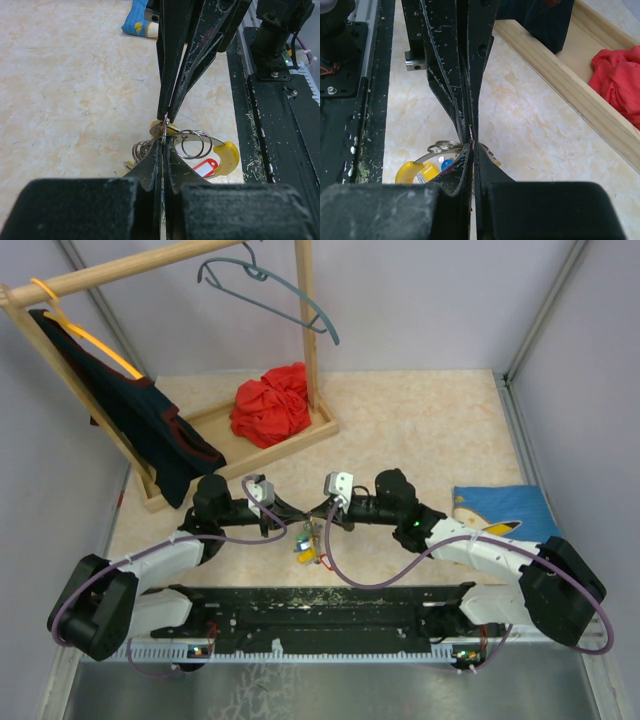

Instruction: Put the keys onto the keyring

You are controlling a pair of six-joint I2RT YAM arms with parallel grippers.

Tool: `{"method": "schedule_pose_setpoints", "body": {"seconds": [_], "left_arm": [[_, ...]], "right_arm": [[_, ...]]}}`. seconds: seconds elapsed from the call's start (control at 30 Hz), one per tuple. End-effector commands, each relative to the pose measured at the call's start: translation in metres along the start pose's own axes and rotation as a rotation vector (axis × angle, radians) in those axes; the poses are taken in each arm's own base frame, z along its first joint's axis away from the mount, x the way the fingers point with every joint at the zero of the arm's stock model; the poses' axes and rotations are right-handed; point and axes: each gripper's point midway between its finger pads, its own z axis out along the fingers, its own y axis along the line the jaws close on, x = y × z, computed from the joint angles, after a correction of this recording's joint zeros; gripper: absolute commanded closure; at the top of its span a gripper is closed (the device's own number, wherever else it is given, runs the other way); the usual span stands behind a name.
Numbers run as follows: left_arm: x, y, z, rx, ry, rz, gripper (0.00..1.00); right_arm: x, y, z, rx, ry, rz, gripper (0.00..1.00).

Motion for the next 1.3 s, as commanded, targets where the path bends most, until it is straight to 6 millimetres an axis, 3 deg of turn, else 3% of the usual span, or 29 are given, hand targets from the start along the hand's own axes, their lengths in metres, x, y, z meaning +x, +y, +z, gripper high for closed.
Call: {"method": "schedule_pose_setpoints", "body": {"seconds": [0.0,0.23,0.5,1.27], "left_arm": [[-0.012,0.009,0.0,-0.028,-0.02,0.023,0.99],[-0.01,0.015,0.0,-0.067,-0.006,-0.001,0.99],[-0.01,0.015,-0.003,-0.069,-0.011,0.01,0.99],[-0.013,0.001,-0.003,0.006,-0.04,0.051,0.99]], "right_arm": [[-0.027,0.005,0.004,-0.043,-0.053,-0.065,1.0],[-0.021,0.011,0.002,-0.086,-0.016,-0.071,1.0],[-0.022,0.002,-0.004,-0.001,-0.027,-0.071,1.0],[-0.023,-0.005,-0.003,0.054,-0.054,-0.011,1.0]]}}
